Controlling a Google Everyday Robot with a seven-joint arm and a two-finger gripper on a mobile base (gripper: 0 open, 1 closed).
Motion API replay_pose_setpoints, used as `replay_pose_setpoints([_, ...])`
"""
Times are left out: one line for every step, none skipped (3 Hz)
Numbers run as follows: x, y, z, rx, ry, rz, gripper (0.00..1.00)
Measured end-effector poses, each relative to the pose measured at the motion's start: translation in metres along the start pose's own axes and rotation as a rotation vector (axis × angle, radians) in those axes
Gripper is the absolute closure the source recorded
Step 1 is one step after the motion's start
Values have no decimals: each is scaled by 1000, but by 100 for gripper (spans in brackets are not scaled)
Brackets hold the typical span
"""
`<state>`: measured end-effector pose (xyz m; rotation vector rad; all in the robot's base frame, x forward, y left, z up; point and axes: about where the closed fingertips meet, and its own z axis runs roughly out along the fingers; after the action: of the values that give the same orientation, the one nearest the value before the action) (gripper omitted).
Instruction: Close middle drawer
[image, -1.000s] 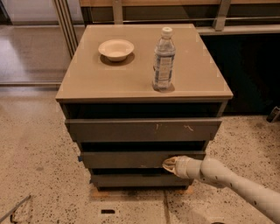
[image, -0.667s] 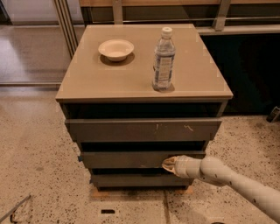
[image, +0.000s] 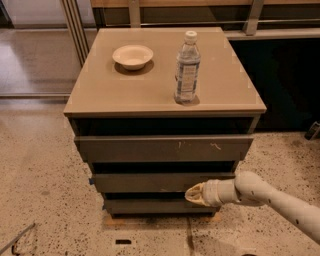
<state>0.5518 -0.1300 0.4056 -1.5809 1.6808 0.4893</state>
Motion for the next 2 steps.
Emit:
replay_pose_setpoints([-14,38,-22,-117,-21,45,100])
replay_pose_setpoints([-35,70,-55,-204,-34,94,100])
